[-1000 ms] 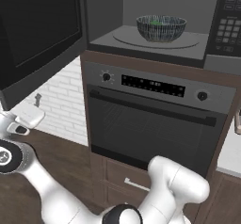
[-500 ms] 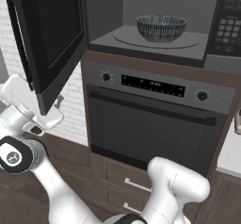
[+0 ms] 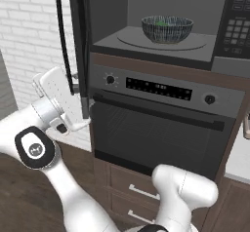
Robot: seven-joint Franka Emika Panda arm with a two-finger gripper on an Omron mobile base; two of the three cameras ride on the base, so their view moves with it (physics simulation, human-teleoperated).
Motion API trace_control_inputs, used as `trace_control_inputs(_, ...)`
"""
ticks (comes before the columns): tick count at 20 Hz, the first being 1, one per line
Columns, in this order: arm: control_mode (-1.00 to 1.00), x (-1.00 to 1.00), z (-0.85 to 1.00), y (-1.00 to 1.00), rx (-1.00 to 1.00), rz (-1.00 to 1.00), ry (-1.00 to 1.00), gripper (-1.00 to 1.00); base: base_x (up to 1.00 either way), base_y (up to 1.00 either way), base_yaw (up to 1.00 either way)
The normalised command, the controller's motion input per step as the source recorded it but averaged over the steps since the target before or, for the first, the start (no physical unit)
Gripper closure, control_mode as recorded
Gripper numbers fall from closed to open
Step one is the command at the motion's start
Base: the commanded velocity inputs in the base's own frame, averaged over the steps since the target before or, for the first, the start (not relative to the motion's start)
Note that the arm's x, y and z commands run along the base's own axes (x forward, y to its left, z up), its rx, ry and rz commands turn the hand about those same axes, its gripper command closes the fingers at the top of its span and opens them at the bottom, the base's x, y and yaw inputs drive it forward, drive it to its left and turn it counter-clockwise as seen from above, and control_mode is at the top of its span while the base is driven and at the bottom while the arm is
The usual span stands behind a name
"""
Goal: Pick the broccoli from the sink and place it in the bowl. Then pick the bowl and place it in the microwave. Then close the microwave door and press the start button.
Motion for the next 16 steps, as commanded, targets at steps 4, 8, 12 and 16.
trace_control_inputs(4,-1.00,-0.24,0.44,-0.84,0.20,0.00,0.01,-1.00,0.00,0.00,0.00)
trace_control_inputs(8,-1.00,-0.24,0.55,-0.70,0.16,0.00,0.00,-1.00,0.00,0.00,0.00)
trace_control_inputs(12,-1.00,-0.25,0.63,-0.65,0.14,0.00,0.00,-1.00,0.00,0.00,0.00)
trace_control_inputs(16,-1.00,-0.20,0.66,-0.69,0.15,0.00,0.00,-1.00,0.00,0.00,0.00)
